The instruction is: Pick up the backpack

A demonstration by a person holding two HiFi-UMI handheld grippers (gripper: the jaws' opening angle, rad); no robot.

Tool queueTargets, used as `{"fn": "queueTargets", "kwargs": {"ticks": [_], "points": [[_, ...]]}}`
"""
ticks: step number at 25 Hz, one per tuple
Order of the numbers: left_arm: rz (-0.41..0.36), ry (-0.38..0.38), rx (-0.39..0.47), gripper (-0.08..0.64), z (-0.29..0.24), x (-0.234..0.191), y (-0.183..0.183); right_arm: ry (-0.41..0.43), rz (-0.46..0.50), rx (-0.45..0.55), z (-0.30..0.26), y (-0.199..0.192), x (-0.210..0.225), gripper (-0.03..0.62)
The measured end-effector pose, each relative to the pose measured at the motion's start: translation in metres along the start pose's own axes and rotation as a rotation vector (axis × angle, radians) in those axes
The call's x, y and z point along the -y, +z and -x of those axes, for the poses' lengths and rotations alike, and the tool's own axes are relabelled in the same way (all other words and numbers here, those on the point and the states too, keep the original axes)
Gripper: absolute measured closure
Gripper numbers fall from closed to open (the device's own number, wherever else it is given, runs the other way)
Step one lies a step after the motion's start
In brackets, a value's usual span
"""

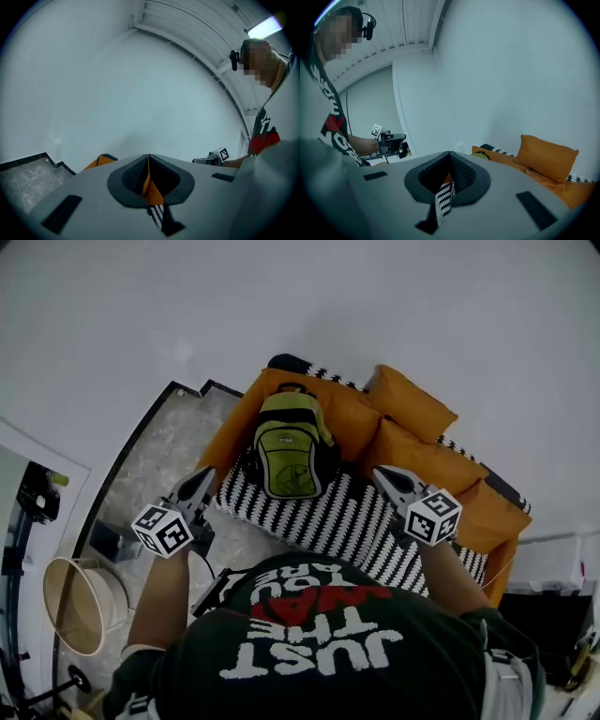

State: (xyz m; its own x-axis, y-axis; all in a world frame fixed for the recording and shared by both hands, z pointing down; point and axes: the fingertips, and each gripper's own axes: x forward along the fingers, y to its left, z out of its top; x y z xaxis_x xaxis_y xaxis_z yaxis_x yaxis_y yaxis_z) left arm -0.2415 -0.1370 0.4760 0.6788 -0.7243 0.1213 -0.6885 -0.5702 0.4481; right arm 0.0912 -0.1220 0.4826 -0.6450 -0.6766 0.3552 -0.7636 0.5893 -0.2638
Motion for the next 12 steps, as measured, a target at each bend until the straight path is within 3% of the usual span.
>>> {"fn": "queueTargets", "kwargs": {"ticks": [8, 12], "points": [[0.021, 0.152, 0.003, 0.543, -0.094, -0.016, -0.010, 0.174, 0.056, -0.016, -0.055, 0.021, 0.068, 0.566], [0.001, 0.208, -0.057, 0.541, -0.121, -0.040, -0.018, 0.224, 0.101, -0.049, -0.083, 0.021, 0.074, 0.566]]}}
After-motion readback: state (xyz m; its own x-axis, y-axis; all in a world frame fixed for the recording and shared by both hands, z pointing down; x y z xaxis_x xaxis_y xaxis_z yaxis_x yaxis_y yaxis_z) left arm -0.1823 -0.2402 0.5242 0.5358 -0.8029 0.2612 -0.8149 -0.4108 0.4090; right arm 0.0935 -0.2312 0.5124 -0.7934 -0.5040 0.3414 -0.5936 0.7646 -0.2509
